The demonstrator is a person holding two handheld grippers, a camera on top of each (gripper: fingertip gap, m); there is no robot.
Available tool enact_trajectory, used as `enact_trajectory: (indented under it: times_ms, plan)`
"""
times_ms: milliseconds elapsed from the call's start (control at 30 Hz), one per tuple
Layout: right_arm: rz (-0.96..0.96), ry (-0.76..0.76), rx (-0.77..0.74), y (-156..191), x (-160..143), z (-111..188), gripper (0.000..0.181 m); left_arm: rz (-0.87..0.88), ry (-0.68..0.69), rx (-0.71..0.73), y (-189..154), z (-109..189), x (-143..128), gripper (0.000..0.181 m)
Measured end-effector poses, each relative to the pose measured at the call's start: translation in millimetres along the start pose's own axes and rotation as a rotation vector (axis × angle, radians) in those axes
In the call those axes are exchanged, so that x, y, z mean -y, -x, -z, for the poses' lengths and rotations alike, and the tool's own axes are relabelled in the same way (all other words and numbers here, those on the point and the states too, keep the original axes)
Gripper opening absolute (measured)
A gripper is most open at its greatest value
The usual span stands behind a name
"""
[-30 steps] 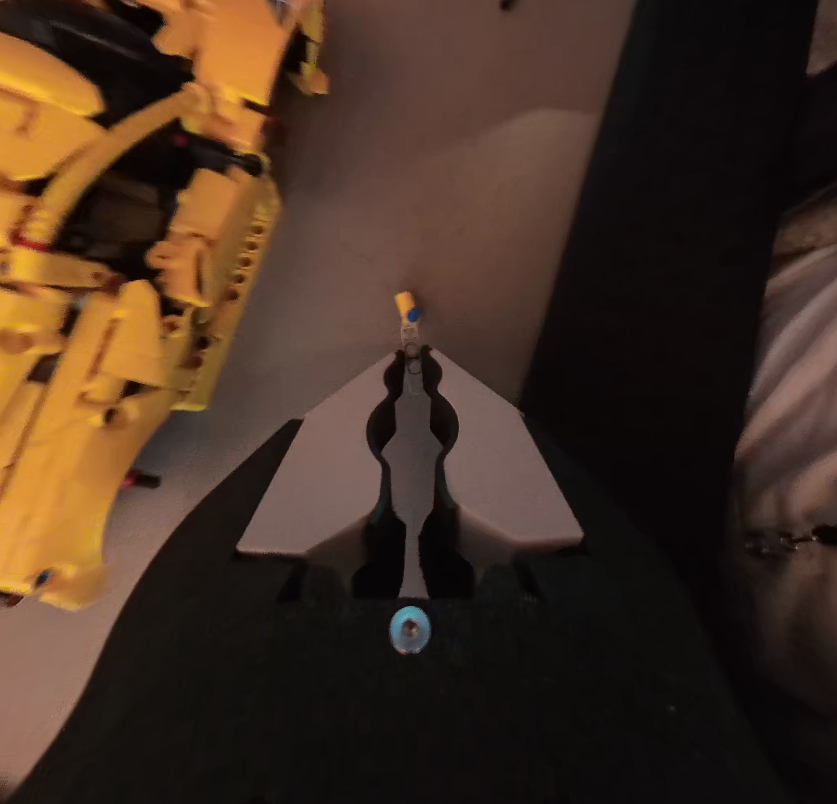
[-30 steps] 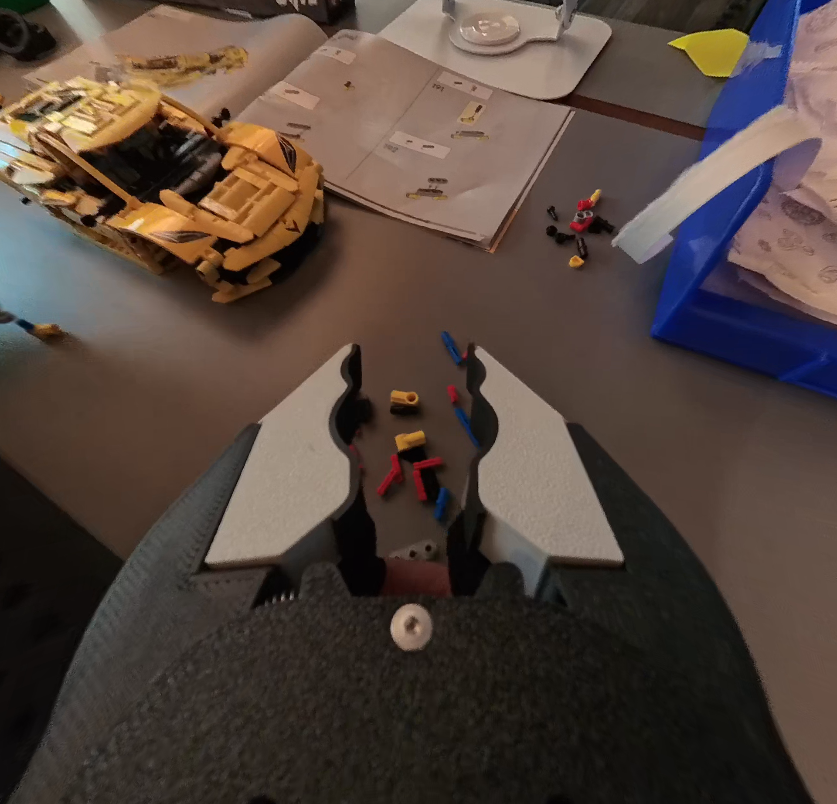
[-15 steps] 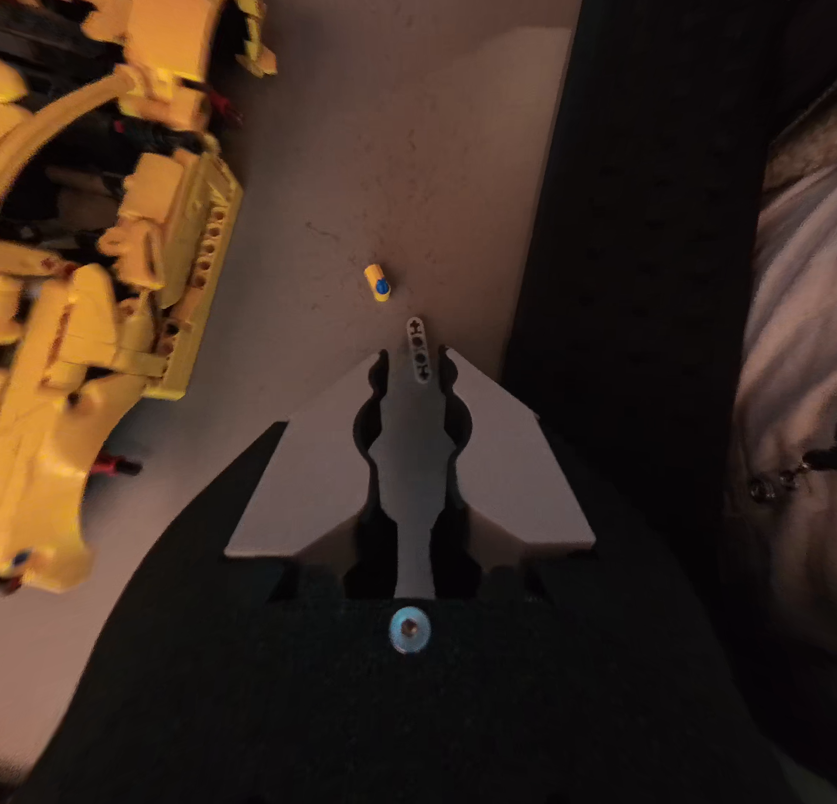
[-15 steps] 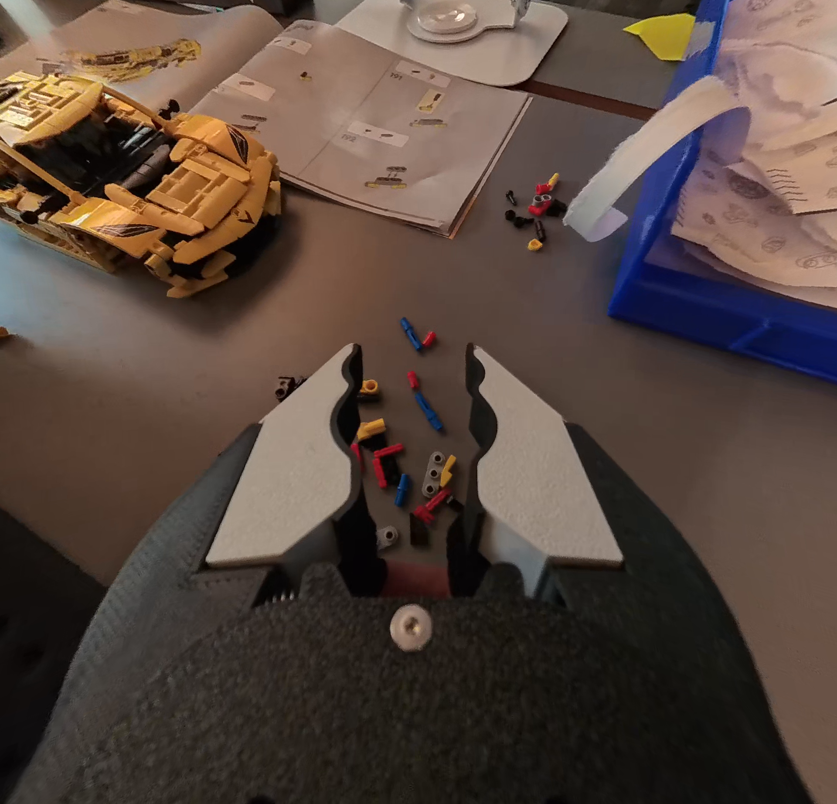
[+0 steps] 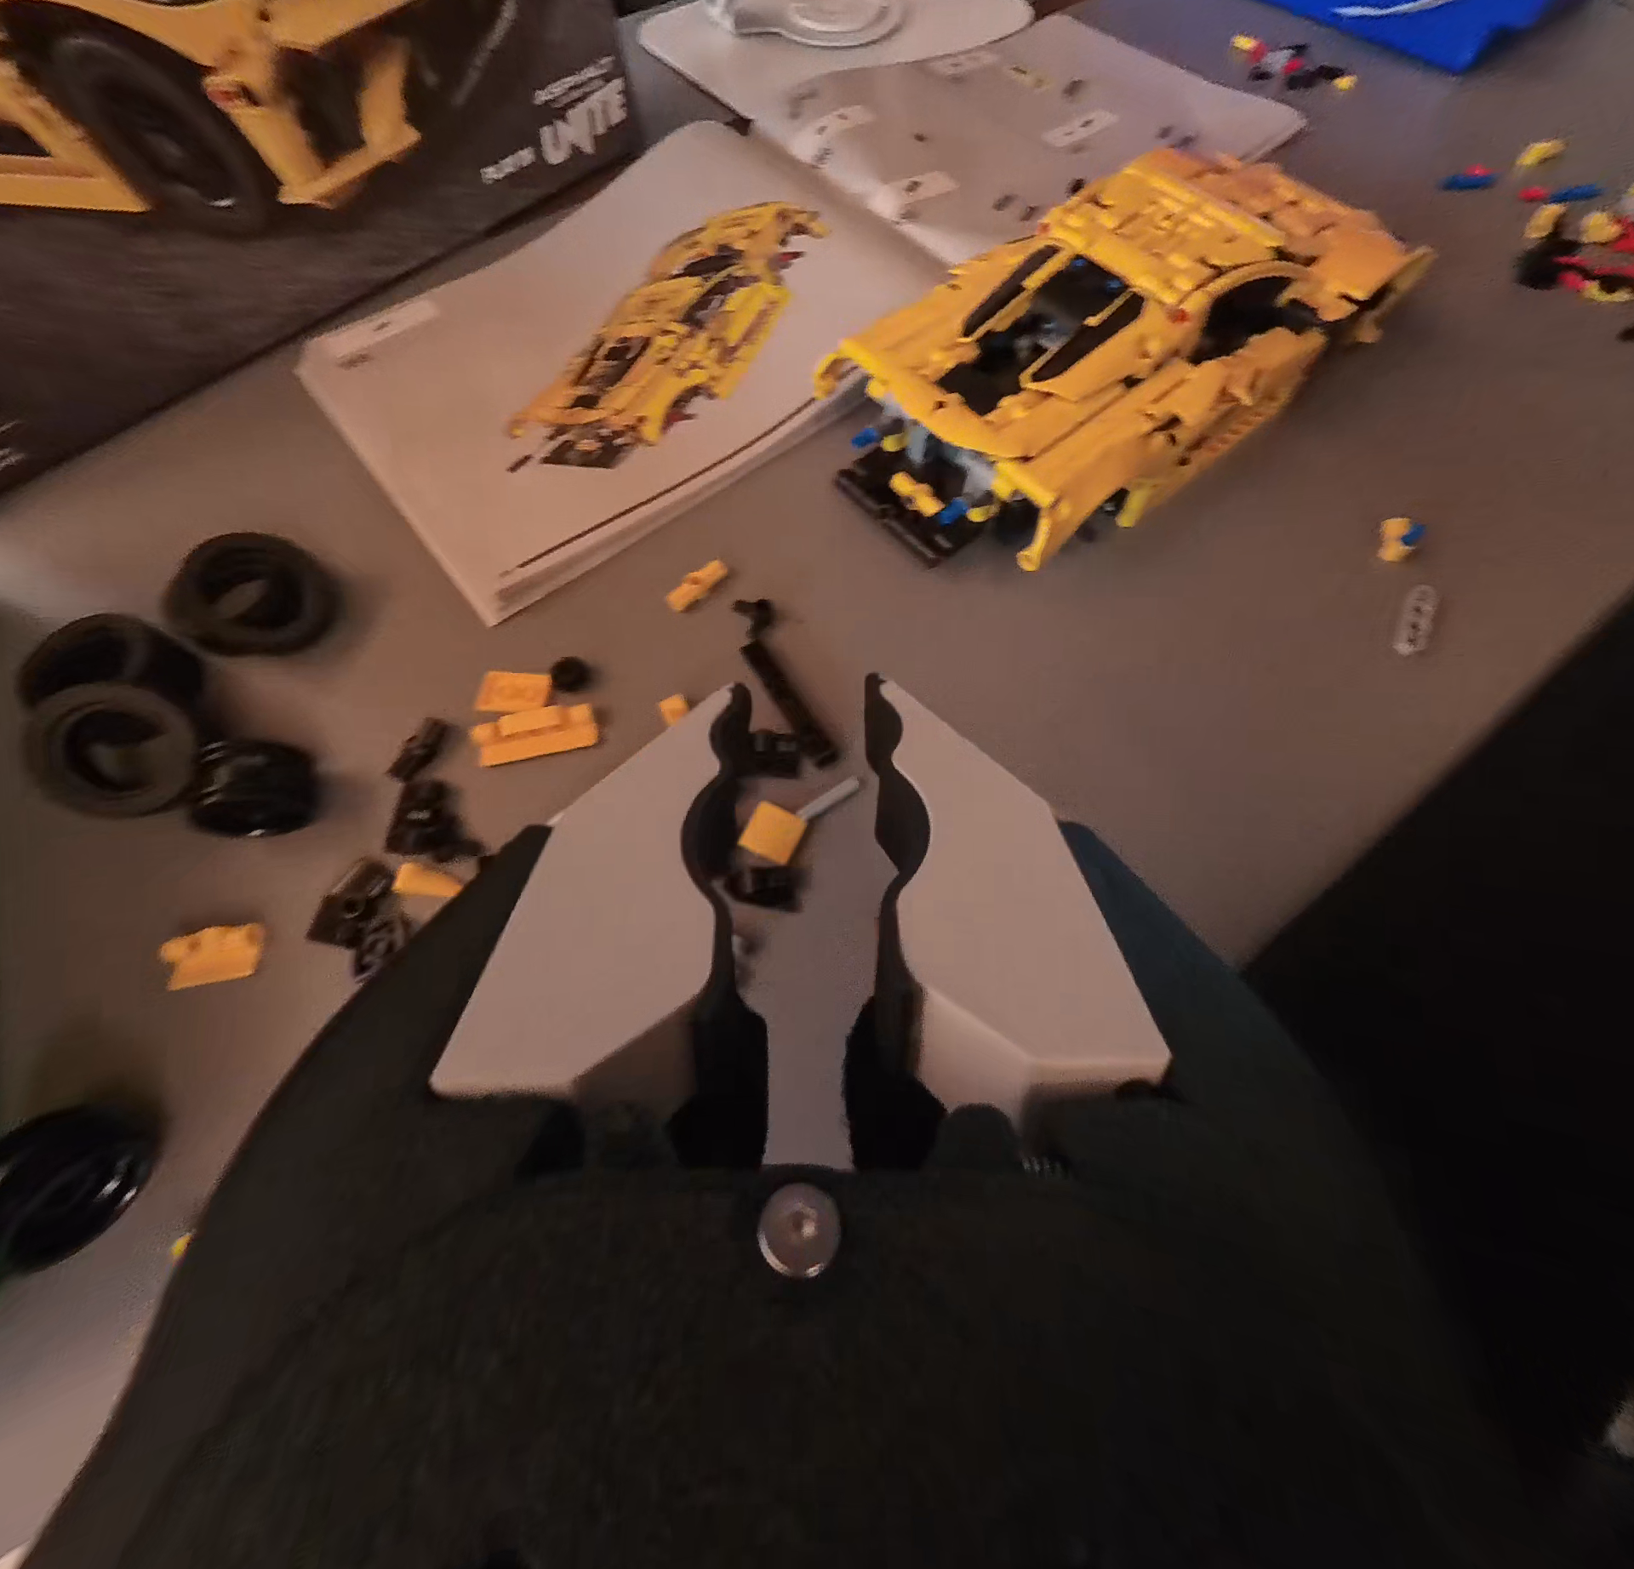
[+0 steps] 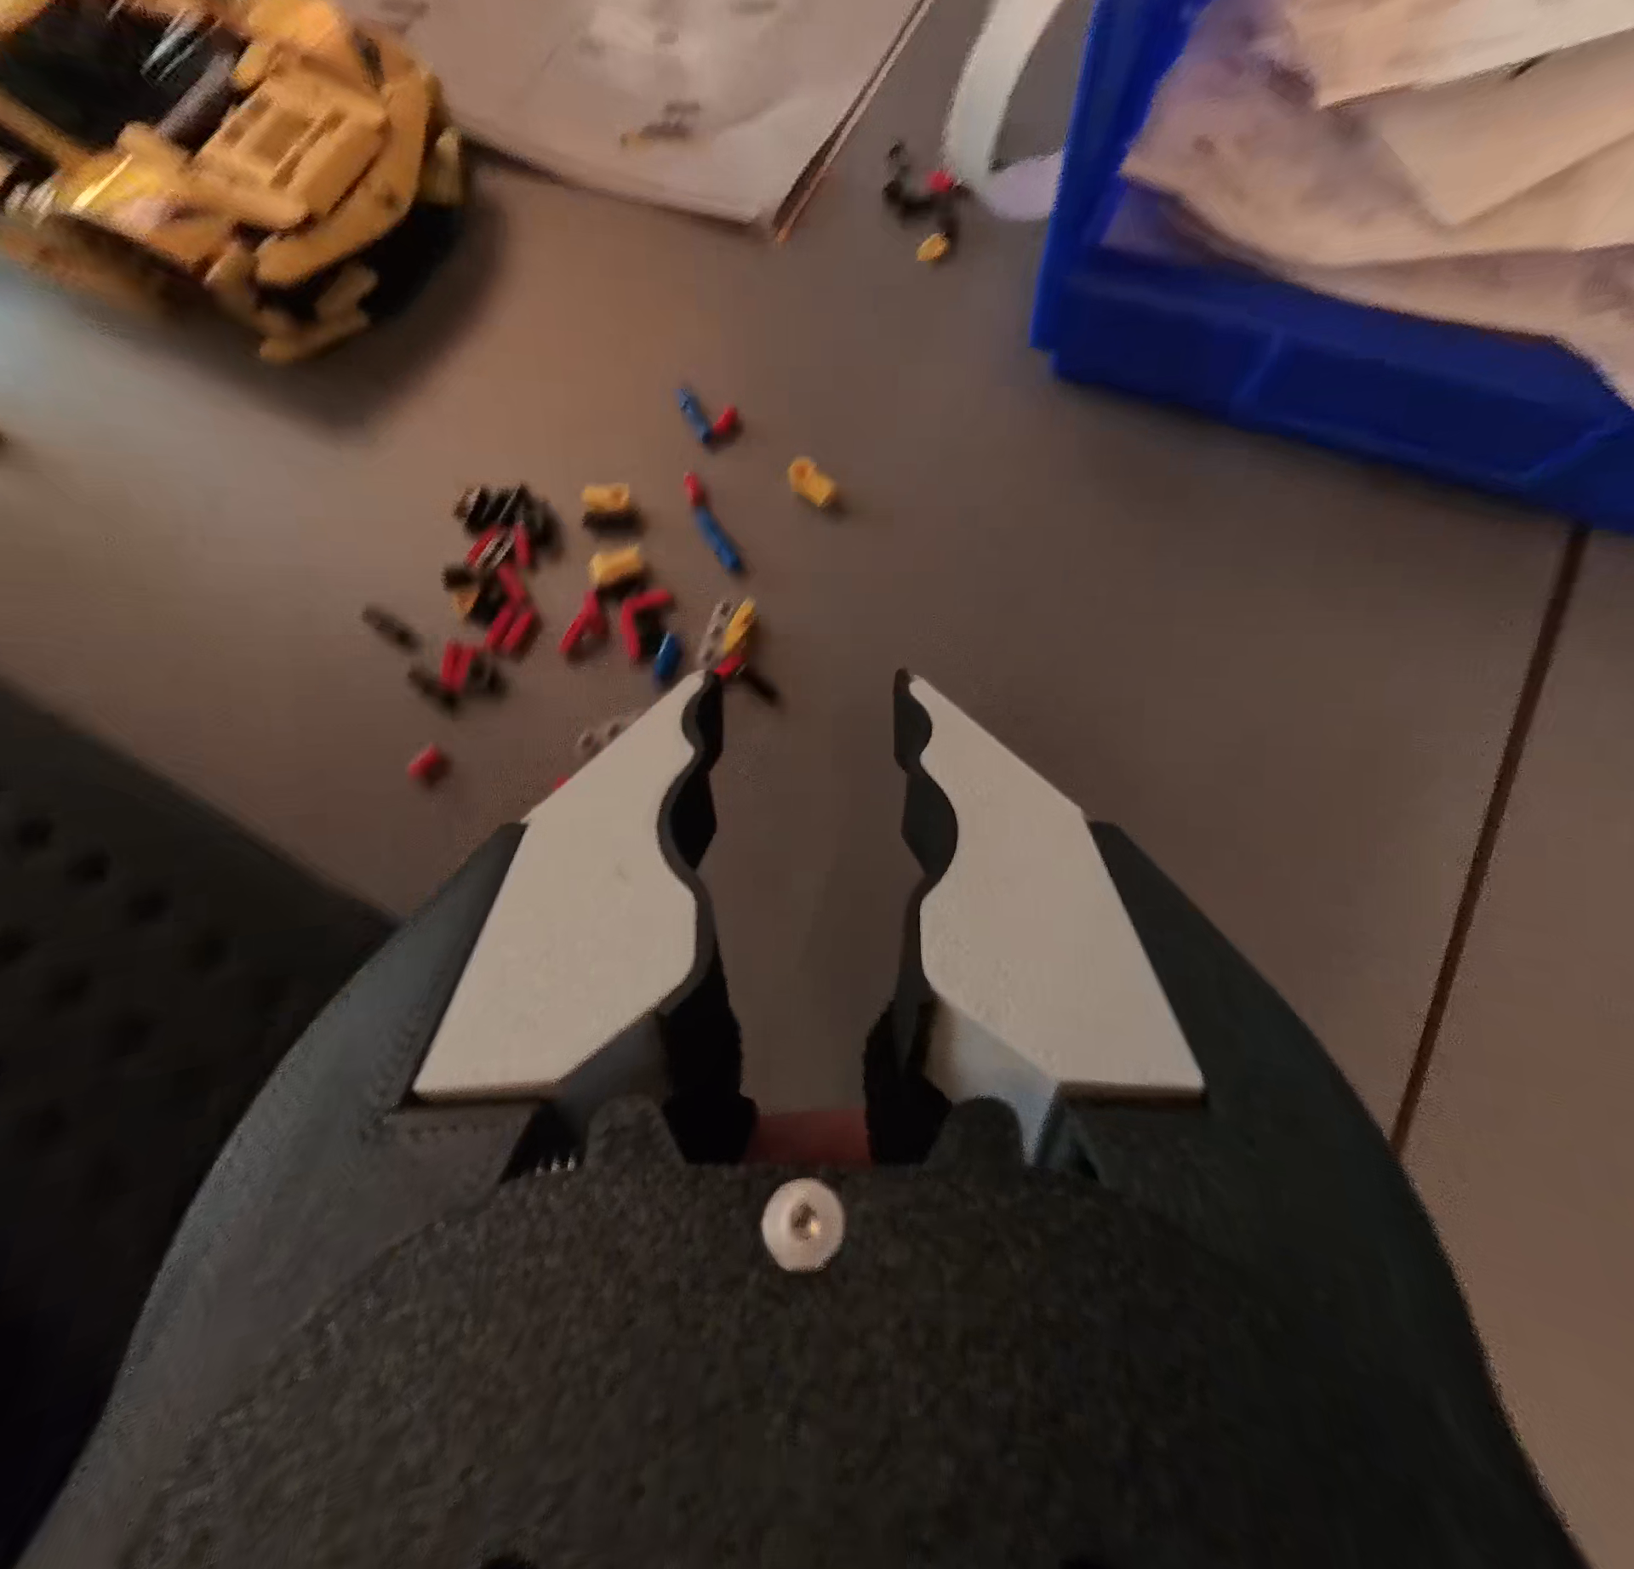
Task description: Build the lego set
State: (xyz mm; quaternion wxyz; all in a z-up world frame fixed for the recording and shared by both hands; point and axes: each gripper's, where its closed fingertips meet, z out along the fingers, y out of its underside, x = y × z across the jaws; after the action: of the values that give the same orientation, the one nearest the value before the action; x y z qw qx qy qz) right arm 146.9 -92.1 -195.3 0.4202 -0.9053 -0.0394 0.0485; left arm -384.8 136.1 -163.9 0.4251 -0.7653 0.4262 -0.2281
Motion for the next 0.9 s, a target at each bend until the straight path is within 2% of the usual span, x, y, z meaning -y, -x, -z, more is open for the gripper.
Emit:
enact_trajectory:
  times_ms: [100, 233, 467, 667, 900]
  plan:
    - [0.068, 0.058, 0.075, 21, -22, 8, 0.038, 0.043, -0.010, -0.021, 1, -6, 5, 0.025]
    - [0.092, 0.105, 0.146, 52, -30, -8, 0.045, 0.049, -0.006, -0.078, -11, -21, 14, 0.024]
    - [0.190, 0.092, 0.140, 68, -17, -32, 0.042, 0.008, 0.058, -0.069, -18, -24, 14, 0.024]
    - [0.234, 0.004, 0.153, 81, 8, -42, 0.040, 0.114, 0.110, 0.060, 19, 11, -4, 0.020]
    - [0.082, -0.304, 0.136, 111, 80, -65, 0.040, 0.167, 0.129, 0.205, 64, 68, -31, 0.019]
